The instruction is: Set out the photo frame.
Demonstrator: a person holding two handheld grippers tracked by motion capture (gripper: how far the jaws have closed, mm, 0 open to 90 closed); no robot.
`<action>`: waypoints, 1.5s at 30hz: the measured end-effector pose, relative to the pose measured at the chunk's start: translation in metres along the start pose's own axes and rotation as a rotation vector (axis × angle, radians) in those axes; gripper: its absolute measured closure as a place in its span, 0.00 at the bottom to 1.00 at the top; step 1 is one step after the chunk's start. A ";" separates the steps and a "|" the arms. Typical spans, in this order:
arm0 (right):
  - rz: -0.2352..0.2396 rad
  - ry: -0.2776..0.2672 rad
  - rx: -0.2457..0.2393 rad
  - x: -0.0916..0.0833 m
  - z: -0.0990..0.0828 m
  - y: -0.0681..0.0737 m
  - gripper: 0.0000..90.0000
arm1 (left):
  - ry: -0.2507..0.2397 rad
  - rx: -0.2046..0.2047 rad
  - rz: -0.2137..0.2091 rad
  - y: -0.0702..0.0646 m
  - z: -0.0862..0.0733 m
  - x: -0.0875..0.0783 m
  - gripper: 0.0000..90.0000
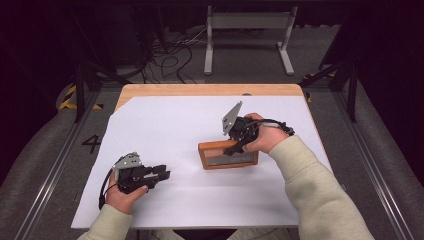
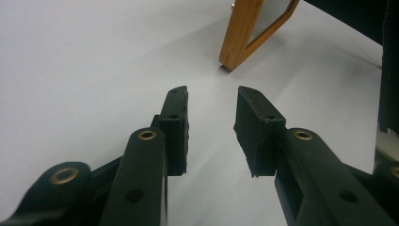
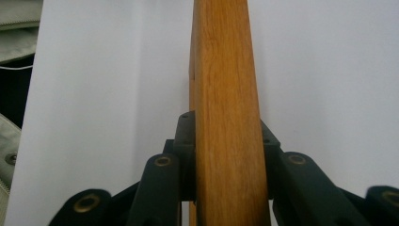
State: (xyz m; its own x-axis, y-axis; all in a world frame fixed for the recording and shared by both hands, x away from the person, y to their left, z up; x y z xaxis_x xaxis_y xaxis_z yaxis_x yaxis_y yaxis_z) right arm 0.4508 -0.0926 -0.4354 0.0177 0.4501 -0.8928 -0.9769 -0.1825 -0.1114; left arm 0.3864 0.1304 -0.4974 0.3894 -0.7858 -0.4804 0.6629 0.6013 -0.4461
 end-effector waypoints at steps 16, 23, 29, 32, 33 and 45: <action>0.006 0.006 0.029 0.007 -0.015 -0.007 0.76 | 0.006 -0.005 -0.006 -0.001 -0.001 0.001 0.72; -0.049 0.025 0.054 0.008 -0.018 -0.015 0.69 | 0.007 -0.004 -0.007 -0.001 -0.001 0.002 0.72; -0.114 0.043 0.094 0.008 -0.021 -0.024 0.59 | 0.009 -0.002 -0.009 -0.001 -0.002 0.003 0.70; -0.151 0.041 0.132 0.007 -0.023 -0.029 0.51 | 0.017 -0.003 -0.008 0.000 -0.003 0.004 0.68; -0.163 0.036 0.132 0.007 -0.023 -0.031 0.49 | 0.014 -0.004 -0.007 0.000 -0.003 0.004 0.68; -0.226 -0.016 0.245 -0.007 -0.026 -0.031 0.26 | -0.001 0.034 0.019 0.003 -0.001 0.007 0.52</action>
Point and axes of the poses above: each handheld gripper's, and its own axes: x roughly forward along the jaws, z roughly out of its top, y roughly to its left, the point moved 10 cm from there along x, roughly forward along the jaws, and after that the axes turned 12 degrees about -x, right-handed, at the moved point
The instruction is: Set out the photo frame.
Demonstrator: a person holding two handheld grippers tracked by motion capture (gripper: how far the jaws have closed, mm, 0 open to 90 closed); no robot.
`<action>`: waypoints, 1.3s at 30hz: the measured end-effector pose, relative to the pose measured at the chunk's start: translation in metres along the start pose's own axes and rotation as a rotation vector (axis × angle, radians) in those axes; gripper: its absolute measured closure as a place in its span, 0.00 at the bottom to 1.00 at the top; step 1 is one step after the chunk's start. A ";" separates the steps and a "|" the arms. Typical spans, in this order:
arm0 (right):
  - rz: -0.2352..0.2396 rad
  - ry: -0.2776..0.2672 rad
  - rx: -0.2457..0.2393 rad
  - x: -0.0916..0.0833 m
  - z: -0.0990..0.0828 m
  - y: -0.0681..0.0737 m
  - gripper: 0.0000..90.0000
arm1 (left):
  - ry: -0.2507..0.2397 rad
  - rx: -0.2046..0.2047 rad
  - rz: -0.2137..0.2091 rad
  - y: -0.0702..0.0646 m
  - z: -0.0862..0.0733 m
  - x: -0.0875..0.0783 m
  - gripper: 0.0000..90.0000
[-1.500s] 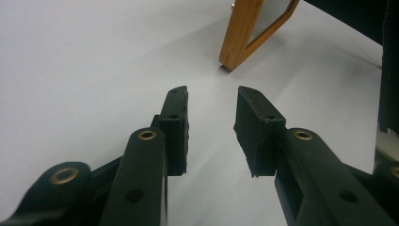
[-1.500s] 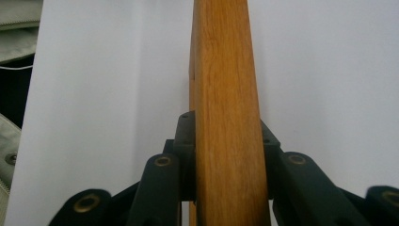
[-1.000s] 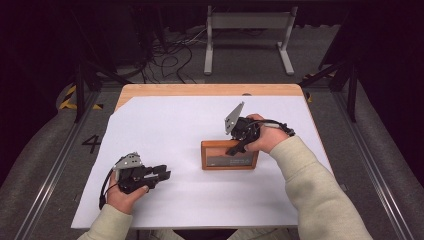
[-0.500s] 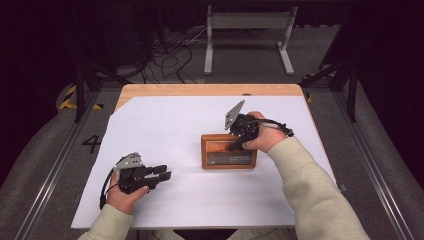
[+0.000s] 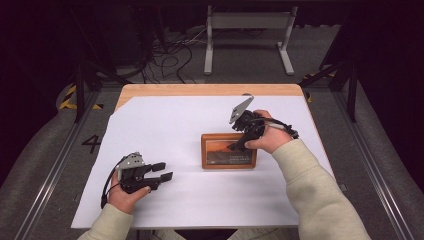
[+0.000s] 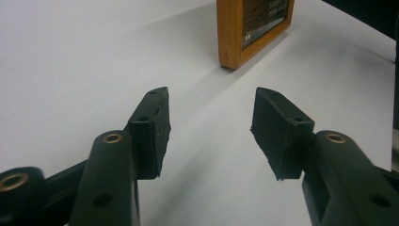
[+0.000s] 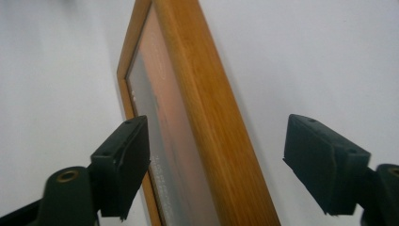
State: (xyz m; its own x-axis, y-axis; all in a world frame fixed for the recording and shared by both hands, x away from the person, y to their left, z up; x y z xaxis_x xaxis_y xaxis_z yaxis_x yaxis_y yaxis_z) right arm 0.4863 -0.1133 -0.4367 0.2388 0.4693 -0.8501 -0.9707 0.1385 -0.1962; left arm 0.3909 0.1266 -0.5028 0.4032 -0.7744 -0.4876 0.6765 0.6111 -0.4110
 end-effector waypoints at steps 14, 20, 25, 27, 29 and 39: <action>-0.127 -0.183 0.160 -0.060 -0.028 0.012 0.21 | -0.003 0.065 0.005 -0.006 0.003 0.004 0.37; -0.176 -0.244 0.231 -0.083 -0.046 0.016 0.17 | -0.002 0.106 0.049 -0.005 0.003 0.004 0.33; -0.215 -0.274 0.285 -0.094 -0.063 0.022 0.13 | -0.003 0.108 0.065 -0.006 0.004 0.003 0.29; -0.223 -0.277 0.293 -0.096 -0.066 0.023 0.12 | 0.005 0.113 0.073 -0.006 0.002 0.002 0.31; -0.239 -0.289 0.315 -0.099 -0.073 0.027 0.10 | -0.005 0.111 0.070 -0.007 0.001 -0.002 0.31; -0.273 -0.340 0.395 -0.098 -0.099 0.047 0.08 | -0.040 0.115 0.077 -0.007 0.003 -0.007 0.33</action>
Point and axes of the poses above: each handheld gripper's, and its own axes: x roughly forward along the jaws, z roughly out of its top, y roughly to its left, the point moved 10 cm from there along x, roughly forward along the jaws, and after that the axes turned 12 degrees about -x, right-handed, at the moved point
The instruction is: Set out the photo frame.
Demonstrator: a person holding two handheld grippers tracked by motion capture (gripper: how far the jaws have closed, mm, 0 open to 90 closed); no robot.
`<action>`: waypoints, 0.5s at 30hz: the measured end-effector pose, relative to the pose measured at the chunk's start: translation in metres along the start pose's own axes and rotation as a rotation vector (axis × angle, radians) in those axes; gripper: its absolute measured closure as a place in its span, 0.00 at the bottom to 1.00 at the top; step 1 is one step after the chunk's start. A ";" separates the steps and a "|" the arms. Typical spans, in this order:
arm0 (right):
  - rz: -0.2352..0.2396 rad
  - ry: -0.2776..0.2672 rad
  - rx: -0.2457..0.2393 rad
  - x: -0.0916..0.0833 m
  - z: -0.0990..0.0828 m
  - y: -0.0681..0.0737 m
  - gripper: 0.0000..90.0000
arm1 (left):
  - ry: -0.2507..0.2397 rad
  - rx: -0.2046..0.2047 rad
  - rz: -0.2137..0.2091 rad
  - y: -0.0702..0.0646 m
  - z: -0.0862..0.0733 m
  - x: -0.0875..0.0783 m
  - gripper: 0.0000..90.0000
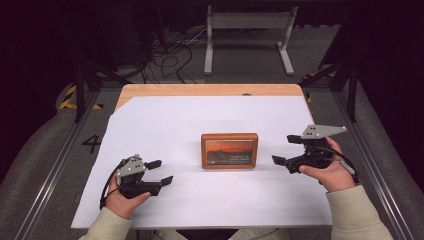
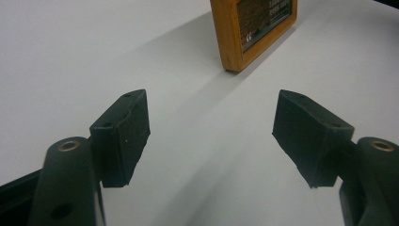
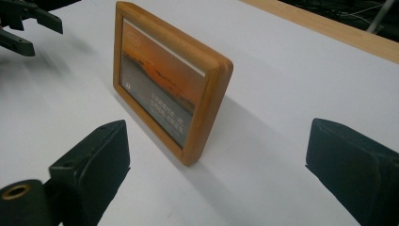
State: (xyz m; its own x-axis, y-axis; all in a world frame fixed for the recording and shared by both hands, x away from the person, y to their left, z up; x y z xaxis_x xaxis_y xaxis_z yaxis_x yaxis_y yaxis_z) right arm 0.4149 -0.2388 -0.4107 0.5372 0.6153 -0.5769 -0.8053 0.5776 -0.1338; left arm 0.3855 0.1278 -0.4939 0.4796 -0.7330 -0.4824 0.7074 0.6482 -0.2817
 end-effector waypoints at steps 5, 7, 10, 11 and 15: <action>-0.013 -0.032 0.036 -0.001 -0.018 0.006 0.08 | -0.020 -0.004 0.003 0.000 -0.001 -0.005 0.33; -0.012 -0.041 0.042 0.000 -0.024 0.008 0.08 | -0.025 -0.001 0.007 0.002 -0.002 -0.008 0.32; -0.022 -0.043 0.052 0.001 -0.031 0.010 0.07 | -0.034 -0.012 0.011 0.003 -0.003 -0.010 0.32; -0.032 -0.044 0.061 0.002 -0.036 0.010 0.07 | -0.037 -0.011 0.011 0.003 -0.003 -0.009 0.32; -0.071 -0.073 0.094 0.007 -0.048 0.008 0.08 | -0.046 -0.004 0.009 0.003 -0.002 -0.009 0.32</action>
Point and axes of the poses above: each handheld gripper's, and its own axes: x roughly forward along the jaws, z roughly out of its top, y roughly to its left, the point moved 10 cm from there along x, roughly forward along the jaws, and after that the axes turned 12 degrees about -x, right-handed, at the moved point
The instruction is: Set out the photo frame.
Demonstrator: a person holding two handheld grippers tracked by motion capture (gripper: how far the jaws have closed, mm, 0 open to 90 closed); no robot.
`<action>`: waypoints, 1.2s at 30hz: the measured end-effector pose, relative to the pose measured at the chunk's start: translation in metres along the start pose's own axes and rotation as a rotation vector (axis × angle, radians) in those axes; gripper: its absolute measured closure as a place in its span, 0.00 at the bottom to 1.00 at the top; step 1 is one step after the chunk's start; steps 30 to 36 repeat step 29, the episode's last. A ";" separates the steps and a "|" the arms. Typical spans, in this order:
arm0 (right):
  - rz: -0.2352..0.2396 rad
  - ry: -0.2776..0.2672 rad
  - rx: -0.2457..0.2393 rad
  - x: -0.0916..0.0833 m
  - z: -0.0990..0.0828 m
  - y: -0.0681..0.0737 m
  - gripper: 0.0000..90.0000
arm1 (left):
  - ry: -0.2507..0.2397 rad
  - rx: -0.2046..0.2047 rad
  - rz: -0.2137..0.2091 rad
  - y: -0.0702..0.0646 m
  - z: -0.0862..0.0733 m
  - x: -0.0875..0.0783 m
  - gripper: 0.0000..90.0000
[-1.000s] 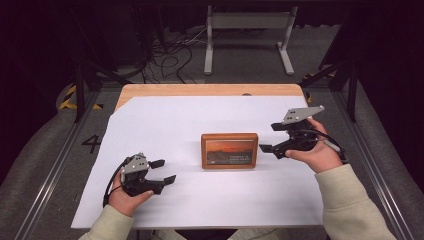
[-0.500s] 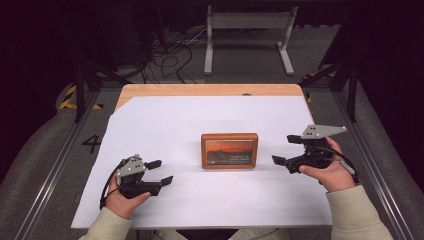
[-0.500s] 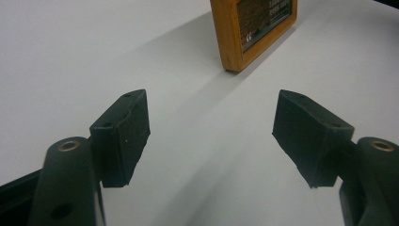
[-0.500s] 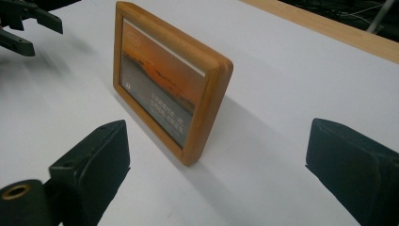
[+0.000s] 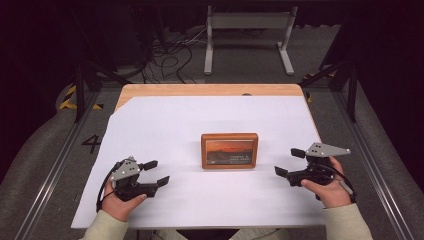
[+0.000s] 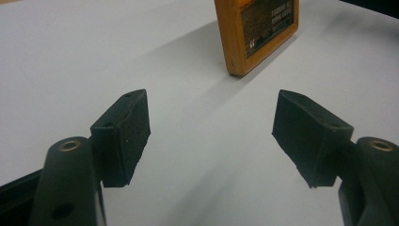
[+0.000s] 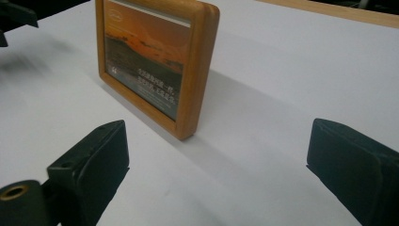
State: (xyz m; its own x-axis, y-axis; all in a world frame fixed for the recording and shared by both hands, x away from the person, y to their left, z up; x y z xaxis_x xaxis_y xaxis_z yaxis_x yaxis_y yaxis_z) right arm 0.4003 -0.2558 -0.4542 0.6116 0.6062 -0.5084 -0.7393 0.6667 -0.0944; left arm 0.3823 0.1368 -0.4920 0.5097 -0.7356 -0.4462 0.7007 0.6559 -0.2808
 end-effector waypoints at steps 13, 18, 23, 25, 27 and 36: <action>-0.085 -0.078 0.055 0.007 -0.030 -0.007 0.08 | -0.024 -0.010 0.007 0.005 0.000 0.001 0.31; -0.112 -0.050 0.073 0.013 -0.041 -0.011 0.08 | -0.031 -0.002 0.013 0.007 0.000 0.001 0.31; -0.112 -0.036 0.078 0.016 -0.045 -0.012 0.08 | -0.023 -0.017 0.014 0.009 -0.002 0.002 0.31; -0.114 -0.040 0.076 0.016 -0.044 -0.012 0.08 | -0.028 -0.016 0.015 0.010 -0.002 0.002 0.31; -0.115 -0.043 0.076 0.016 -0.043 -0.013 0.08 | -0.028 -0.016 0.018 0.011 -0.002 0.001 0.31; -0.115 -0.037 0.068 0.017 -0.043 -0.012 0.08 | -0.030 -0.027 0.019 0.011 -0.002 0.000 0.30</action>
Point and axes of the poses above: each handheld gripper's, and its own axes: x roughly forward along the jaws, z roughly out of its top, y roughly to its left, the point moved 10 cm from there along x, roughly forward along the jaws, and after that the axes turned 12 degrees about -x, right-handed, at the moved point
